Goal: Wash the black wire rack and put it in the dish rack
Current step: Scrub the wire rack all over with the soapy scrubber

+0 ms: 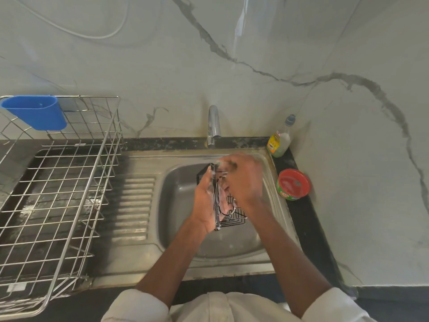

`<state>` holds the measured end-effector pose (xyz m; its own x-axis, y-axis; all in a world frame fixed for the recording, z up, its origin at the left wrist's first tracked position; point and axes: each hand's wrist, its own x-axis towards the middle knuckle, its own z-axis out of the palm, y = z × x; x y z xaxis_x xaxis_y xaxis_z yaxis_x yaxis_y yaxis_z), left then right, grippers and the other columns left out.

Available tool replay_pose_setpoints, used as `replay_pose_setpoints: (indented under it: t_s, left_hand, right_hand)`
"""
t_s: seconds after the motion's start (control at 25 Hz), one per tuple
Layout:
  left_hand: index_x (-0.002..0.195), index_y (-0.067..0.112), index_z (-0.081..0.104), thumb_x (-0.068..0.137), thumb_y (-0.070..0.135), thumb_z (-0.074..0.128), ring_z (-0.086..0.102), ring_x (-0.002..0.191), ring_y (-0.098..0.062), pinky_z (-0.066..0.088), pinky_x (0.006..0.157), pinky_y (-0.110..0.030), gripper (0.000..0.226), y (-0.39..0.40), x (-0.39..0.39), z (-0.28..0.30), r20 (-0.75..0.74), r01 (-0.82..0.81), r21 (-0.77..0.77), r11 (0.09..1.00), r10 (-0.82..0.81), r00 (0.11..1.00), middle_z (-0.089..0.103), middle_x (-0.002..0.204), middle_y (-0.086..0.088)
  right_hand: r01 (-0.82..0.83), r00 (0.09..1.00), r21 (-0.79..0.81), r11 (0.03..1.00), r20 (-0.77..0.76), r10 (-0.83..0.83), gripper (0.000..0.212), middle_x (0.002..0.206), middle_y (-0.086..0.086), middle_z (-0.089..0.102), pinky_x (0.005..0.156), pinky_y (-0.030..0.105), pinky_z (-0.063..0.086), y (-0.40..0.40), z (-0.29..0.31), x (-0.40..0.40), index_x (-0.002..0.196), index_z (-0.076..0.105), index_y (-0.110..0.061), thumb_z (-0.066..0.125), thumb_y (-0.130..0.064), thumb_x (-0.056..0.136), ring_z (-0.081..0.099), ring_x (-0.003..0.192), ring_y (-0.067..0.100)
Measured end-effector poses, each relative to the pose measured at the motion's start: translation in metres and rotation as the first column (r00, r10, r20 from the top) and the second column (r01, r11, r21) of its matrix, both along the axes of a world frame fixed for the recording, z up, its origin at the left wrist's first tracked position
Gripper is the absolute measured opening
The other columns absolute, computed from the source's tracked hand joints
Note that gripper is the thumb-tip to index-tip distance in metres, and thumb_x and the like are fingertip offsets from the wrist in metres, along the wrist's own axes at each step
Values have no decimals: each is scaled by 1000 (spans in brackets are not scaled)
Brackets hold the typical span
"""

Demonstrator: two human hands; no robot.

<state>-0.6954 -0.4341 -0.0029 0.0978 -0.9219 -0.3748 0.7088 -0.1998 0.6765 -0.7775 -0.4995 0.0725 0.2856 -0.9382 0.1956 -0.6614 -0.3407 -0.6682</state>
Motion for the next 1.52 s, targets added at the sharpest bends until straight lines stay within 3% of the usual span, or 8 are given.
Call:
replay_pose_setpoints:
  t_s: [0.12, 0.28, 0.4, 0.56, 0.84, 1.12, 1.36, 1.52]
  left_hand:
    - [146, 20, 63, 106, 68, 33, 62, 135, -26, 45, 116, -53, 70, 1, 2, -1, 52, 18, 27, 999, -20, 998, 71, 137, -9]
    - [115, 17, 76, 113, 56, 26, 69, 89, -16, 57, 71, -28, 63, 3, -8, 7, -1, -1, 28, 1000, 1, 1000, 76, 100, -2]
    - [116, 21, 80, 112, 55, 33, 72, 100, -17, 57, 83, -30, 58, 0, -8, 15, -24, -45, 12, 999, 46, 999, 77, 112, -5]
    - [149, 21, 57, 110, 62, 40, 71, 112, -21, 58, 92, -37, 60, -5, -5, 14, -100, -81, 6, 997, 81, 992, 74, 122, -7]
    - [152, 13, 55, 105, 74, 31, 61, 137, -30, 50, 110, -45, 81, -6, -5, 1, -48, -44, 80, 996, 48, 998, 68, 141, -13]
    - [126, 29, 78, 100, 82, 32, 69, 118, -29, 48, 102, -45, 75, -10, 1, 0, -94, -180, 103, 978, 190, 977, 75, 126, -9]
    - [157, 13, 51, 97, 84, 36, 64, 120, -35, 55, 98, -47, 95, -11, 18, -3, -156, -256, 86, 963, 267, 951, 59, 151, -23]
    - [150, 16, 61, 94, 88, 38, 64, 130, -36, 50, 109, -57, 93, -9, 13, -10, -96, -221, 123, 967, 234, 968, 62, 150, -18]
  right_hand:
    - [111, 993, 106, 988, 17, -114, 26, 102, -5, 80, 66, 11, 49, -8, -1, -8, 106, 81, -23, 70, -4, 92, 67, 82, 1]
    - [-21, 954, 233, 972, 297, -51, 20, 97, -12, 80, 89, 27, 60, 17, -2, 4, 103, 83, -24, 76, -10, 91, 73, 88, -3]
    - [-11, 903, 184, 983, 423, -69, 21, 94, -15, 79, 85, 30, 61, 27, -8, -5, 98, 84, -24, 78, -7, 88, 73, 91, 1]
    - [-30, 978, -153, 988, 201, 61, 28, 96, -13, 78, 80, 28, 56, 24, -22, -15, 95, 83, -25, 75, 0, 85, 70, 93, 9]
    - [-77, 997, -193, 978, -13, 76, 29, 95, -4, 77, 72, 32, 51, 13, -17, -11, 98, 81, -22, 71, 3, 85, 63, 92, 20]
    - [-103, 994, -43, 994, -33, 101, 30, 102, -5, 76, 76, 31, 55, 12, -27, -28, 102, 79, -23, 72, 2, 88, 68, 97, 17]
    - [-202, 961, 23, 979, -190, 203, 18, 97, 0, 76, 73, 25, 46, 31, -17, -29, 101, 80, -18, 69, -6, 94, 67, 87, 17]
    - [-134, 985, 108, 985, -93, 145, 15, 99, -5, 78, 76, 12, 45, 19, -16, -31, 100, 81, -21, 74, -10, 92, 62, 81, 2]
